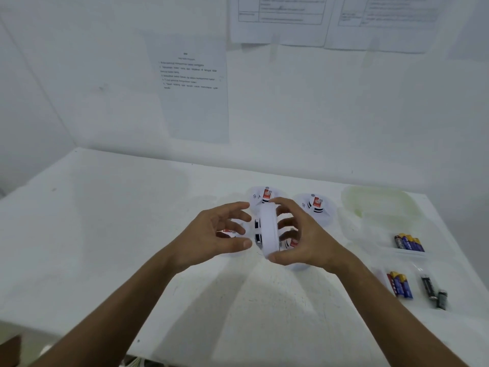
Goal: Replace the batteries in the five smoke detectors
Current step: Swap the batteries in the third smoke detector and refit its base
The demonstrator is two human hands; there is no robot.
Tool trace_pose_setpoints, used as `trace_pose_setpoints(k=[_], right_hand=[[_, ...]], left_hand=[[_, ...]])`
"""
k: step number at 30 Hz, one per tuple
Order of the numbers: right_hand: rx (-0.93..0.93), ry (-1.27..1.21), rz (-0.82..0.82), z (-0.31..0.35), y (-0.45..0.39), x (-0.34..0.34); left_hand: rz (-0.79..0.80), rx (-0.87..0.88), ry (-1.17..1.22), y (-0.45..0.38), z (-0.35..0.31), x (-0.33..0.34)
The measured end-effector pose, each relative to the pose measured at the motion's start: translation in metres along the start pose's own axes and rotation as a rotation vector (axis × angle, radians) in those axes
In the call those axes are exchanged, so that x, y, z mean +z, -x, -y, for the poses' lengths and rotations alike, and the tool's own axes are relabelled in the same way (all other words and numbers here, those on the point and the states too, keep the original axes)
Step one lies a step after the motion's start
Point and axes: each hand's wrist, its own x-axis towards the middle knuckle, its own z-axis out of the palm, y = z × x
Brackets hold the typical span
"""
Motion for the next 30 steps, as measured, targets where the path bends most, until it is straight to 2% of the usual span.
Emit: trace_pose_setpoints(k=[8, 12, 17, 21, 30], right_hand=[[-0.011, -0.204, 0.000, -0.004, -0.003, 0.008], [-0.039, -0.261, 0.006, -0.004, -0.001, 0.014], [-0.046, -0.154, 0.081, -0.001, -0.001, 0.013], [-0.037, -0.021, 0.080, -0.003, 0.000, 0.006], [-0.042, 0.045, 0.056, -0.003, -0.003, 0.009]], left_hand=[[0.019, -0.022, 0.040, 0.001, -0.006, 0.004], [0.098, 0.008, 0.076, 0.002, -0.010, 0.002], [0.102, 0.032, -0.071, -0.001, -0.008, -0.001], [0.137, 0.080, -0.223, -0.001, -0.012, -0.002], [0.121, 0.169, -0.278, -0.005, -0.013, -0.005]])
